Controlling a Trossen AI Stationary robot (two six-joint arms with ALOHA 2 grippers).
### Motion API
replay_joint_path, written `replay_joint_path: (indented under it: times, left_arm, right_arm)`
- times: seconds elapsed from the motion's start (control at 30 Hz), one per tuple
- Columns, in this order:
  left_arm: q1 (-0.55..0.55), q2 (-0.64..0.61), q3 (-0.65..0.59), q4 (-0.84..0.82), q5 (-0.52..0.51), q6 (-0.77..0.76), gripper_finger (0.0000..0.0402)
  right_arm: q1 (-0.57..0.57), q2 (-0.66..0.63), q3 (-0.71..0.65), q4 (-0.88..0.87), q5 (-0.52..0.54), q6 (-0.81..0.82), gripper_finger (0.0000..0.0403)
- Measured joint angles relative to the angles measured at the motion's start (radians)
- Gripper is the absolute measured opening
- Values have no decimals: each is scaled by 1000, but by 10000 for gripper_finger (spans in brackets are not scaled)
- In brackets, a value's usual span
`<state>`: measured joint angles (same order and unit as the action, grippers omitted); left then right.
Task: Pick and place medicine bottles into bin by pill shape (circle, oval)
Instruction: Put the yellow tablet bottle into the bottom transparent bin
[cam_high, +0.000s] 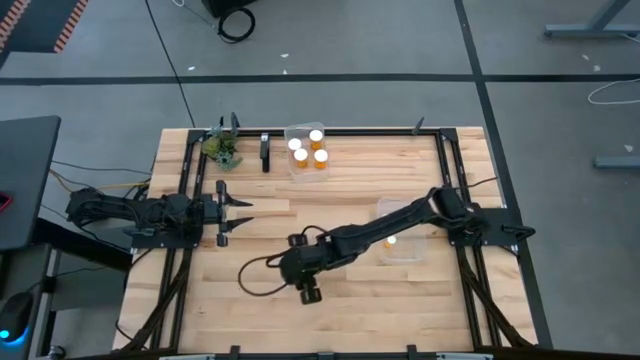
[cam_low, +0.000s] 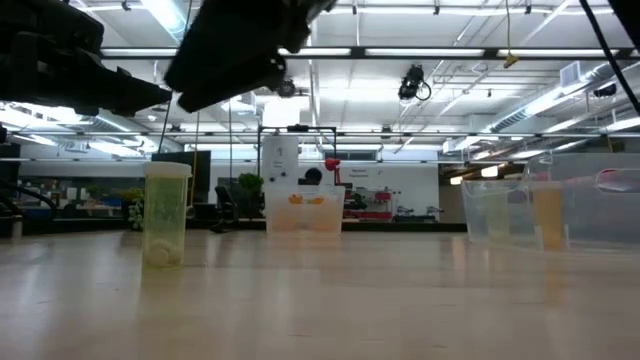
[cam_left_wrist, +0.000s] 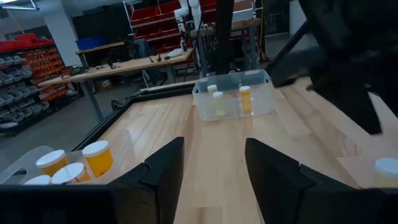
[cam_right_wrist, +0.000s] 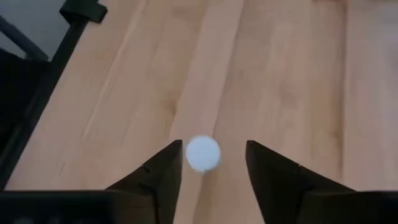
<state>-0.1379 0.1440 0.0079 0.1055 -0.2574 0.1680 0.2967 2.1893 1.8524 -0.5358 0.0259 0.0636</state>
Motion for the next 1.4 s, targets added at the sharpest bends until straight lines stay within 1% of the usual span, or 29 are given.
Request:
replay_joint_path:
  times: [0.2,0.33,0.43,0.63,0.97,1.17,1.4]
  left_arm:
    - [0,0,0,0,0,0,177]
    - [0,0,0,0,0,0,180]
    - [0,0,0,0,0,0,181]
    - [0,0,0,0,0,0,177]
    - [0,0,0,0,0,0,179]
    - [0,0,0,0,0,0,179]
    - [0,0,0,0,0,0,179]
  right_arm:
    - [13,112,118,-10,-13,-64,231]
    - [14,155,158,0,-10,-105,238]
    - [8,171,160,-2,-9,-127,238]
    - [2,171,139,-2,-12,-127,227]
    - [0,170,137,-57,-20,-122,205]
    - [0,170,136,-69,-20,-120,183]
    - [-7,170,136,-79,-19,-94,144]
